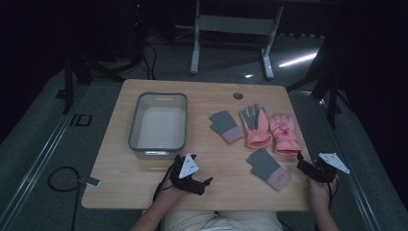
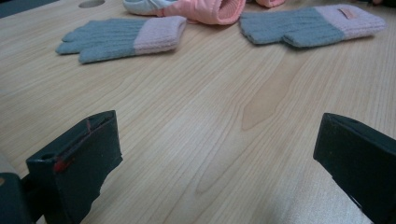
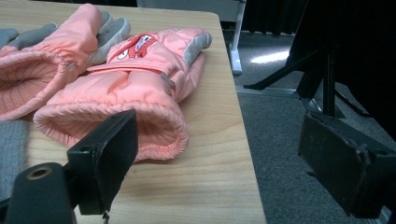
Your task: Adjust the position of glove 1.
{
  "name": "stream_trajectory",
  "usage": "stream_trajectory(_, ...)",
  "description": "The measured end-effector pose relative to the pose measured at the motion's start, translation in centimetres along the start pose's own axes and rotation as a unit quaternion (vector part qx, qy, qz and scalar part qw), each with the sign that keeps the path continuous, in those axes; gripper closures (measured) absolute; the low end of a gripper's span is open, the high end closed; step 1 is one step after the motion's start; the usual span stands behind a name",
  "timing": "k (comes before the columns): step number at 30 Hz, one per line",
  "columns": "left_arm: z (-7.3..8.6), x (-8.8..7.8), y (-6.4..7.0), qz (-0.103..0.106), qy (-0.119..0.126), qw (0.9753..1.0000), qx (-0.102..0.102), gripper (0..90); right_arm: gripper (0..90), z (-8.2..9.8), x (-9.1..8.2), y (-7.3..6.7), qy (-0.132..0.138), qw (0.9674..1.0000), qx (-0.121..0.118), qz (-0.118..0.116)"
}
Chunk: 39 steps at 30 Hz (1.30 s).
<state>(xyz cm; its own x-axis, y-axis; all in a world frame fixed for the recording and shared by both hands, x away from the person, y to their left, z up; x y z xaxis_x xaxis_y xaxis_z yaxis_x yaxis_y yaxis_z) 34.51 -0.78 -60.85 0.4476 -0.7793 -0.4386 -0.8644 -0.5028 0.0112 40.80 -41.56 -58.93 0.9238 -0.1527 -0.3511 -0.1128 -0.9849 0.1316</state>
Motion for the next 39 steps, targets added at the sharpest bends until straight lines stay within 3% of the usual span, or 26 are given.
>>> stream_trajectory(15, -0.02, 0.09, -0.32, 0.004, 0.001, 0.9998, -0.017, 0.4, 13.6, 0.00, 0.00, -0.04, -0.001, 0.9999, 0.007, -0.015)
stream_trajectory(23, -0.14, -0.22, -0.44, 0.007, 0.018, 0.9995, -0.027, 0.4, 13.2, 0.15, 0.24, -0.02, -0.015, 0.9998, 0.005, -0.008)
stream_trajectory(28, -0.12, -0.15, -0.37, 0.007, 0.013, 0.9996, -0.022, 0.4, 13.2, 0.15, 0.25, 0.01, -0.015, 0.9999, 0.005, -0.006)
stream_trajectory(32, -0.12, -0.11, -0.46, 0.004, 0.013, 0.9995, -0.028, 0.4, 13.1, 0.23, 0.39, -0.08, -0.024, 0.9995, 0.008, -0.017)
stream_trajectory(39, -0.09, -0.09, -0.54, -0.001, 0.010, 0.9995, -0.029, 0.4, 12.9, 0.13, 0.31, -0.24, -0.026, 0.9994, -0.009, -0.019)
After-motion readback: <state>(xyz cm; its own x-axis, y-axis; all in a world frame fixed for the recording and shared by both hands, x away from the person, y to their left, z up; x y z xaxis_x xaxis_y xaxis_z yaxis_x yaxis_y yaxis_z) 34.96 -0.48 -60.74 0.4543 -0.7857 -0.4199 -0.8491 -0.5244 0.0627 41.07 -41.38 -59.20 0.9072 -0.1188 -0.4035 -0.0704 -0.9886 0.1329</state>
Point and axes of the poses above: each handheld gripper's, and its own axes: x roughly forward along the jaws, z roughly out of its underside, y roughly to its right, the point moved 9 cm from there along x, roughly forward along the jaws, and after that the axes turned 9 degrees about z, right-handed, at the moved point
